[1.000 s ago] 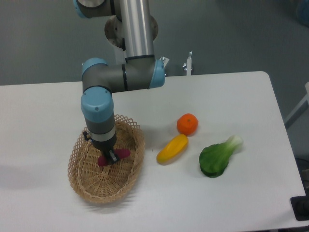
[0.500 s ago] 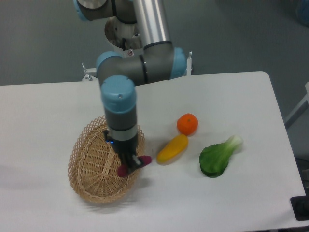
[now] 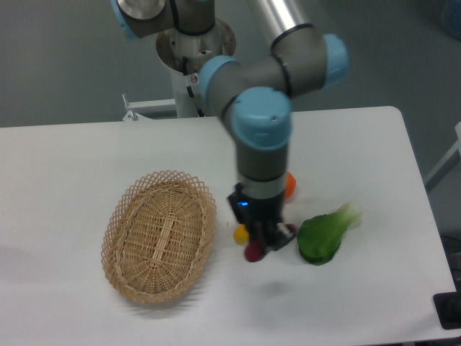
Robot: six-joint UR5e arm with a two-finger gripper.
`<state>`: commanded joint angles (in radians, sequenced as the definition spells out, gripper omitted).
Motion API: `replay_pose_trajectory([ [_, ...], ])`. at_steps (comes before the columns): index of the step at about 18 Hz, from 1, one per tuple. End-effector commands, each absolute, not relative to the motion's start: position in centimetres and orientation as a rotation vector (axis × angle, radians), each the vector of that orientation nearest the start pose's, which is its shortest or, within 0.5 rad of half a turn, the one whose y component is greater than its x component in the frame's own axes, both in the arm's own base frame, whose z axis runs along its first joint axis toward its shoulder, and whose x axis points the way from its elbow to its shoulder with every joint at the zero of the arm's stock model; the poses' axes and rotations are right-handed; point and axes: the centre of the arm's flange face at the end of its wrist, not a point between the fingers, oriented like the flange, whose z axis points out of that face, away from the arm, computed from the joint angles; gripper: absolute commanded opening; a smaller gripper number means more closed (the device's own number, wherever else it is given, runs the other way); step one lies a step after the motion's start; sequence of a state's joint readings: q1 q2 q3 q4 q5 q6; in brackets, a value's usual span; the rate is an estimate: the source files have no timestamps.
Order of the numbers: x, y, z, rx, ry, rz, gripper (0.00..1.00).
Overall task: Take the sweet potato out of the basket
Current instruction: 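Lift the sweet potato out of the basket and carry it toward the bok choy, then hold the sweet potato above the green bok choy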
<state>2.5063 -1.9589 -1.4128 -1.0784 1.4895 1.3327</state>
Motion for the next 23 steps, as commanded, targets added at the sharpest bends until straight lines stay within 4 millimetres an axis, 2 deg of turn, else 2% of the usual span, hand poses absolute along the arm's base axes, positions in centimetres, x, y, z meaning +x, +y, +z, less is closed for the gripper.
replay_pose_trajectory([
  [4,-48.6,47.6,39.7,-2.884,0.655,0.328,0.30],
  [8,-50.5,45.5,39.7,-2.888,0.686,0.341,0.30],
  [13,-50.7,45.7,39.8,-2.882,0.697,0.350,0.30],
  [17,-50.9,45.8,39.0,-2.886,0.697,0.337,0.30],
  [23,-50.8,45.9,39.5,-2.882,0.679,0.349,0.30],
])
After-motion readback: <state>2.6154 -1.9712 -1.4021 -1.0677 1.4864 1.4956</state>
